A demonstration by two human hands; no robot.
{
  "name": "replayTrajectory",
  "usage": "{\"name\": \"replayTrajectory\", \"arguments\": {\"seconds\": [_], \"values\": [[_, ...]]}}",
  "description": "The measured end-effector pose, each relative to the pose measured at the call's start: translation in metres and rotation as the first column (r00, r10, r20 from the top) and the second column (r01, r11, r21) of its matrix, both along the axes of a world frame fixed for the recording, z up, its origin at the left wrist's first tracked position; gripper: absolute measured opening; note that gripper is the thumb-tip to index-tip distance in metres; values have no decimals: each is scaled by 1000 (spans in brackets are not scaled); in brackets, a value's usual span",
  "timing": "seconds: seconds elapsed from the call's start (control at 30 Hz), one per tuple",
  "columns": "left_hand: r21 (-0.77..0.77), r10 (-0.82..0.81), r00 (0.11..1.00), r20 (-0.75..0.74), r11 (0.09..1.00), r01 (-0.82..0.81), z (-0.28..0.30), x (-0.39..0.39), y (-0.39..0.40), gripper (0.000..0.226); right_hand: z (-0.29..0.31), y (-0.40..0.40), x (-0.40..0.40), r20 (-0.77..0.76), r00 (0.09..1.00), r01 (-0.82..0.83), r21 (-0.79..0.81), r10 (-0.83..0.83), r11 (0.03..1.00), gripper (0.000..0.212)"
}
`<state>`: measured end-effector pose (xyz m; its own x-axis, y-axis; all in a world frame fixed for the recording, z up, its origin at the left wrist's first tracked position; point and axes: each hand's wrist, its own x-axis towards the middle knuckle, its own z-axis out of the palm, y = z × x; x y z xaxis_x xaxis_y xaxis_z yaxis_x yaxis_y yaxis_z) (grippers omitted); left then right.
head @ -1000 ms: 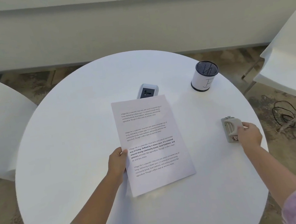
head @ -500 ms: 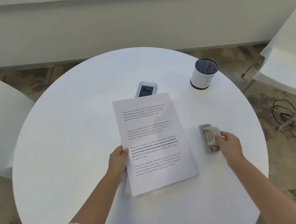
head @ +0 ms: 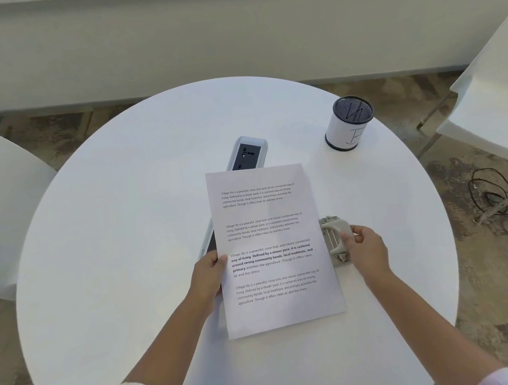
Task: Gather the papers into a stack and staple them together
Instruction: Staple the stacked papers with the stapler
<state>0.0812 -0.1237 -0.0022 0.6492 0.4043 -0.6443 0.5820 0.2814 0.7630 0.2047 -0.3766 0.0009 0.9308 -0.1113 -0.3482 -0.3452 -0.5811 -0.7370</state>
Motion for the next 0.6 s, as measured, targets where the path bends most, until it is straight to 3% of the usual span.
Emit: {"name": "replayTrajectory", "arguments": {"seconds": [0.6], "values": [[54,-38,999,9,998,37,-2,14,-18,22,7,-1,7,-24,995,-93,40,94,995,27]]}}
